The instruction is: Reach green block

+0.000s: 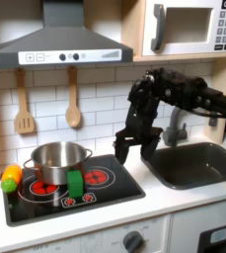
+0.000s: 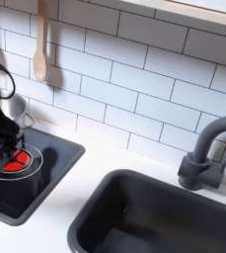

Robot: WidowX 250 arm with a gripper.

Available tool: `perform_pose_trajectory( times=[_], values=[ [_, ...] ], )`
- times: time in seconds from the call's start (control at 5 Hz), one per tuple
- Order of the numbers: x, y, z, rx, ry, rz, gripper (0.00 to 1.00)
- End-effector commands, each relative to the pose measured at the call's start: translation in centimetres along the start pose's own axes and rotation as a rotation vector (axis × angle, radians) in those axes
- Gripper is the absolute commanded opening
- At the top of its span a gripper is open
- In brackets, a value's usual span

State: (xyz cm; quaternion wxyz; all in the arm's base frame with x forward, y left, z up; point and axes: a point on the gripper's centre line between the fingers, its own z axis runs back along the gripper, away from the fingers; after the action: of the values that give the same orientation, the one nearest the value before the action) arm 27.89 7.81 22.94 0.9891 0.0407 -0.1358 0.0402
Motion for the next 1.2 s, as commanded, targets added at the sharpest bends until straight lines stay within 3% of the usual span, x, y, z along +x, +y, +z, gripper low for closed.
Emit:
perform_pose_trajectory(
  times=[0.0,0.6,1.0],
  values=[
    [0.8,2.5,-0.3,0.016,0.001,0.015,1.00],
    [1.8,5.4,-1.2,0.044,-0.001,0.023,1.00],
    [2.7,6.3,-1.8,0.044,-0.009,0.021,1.00]
  ],
)
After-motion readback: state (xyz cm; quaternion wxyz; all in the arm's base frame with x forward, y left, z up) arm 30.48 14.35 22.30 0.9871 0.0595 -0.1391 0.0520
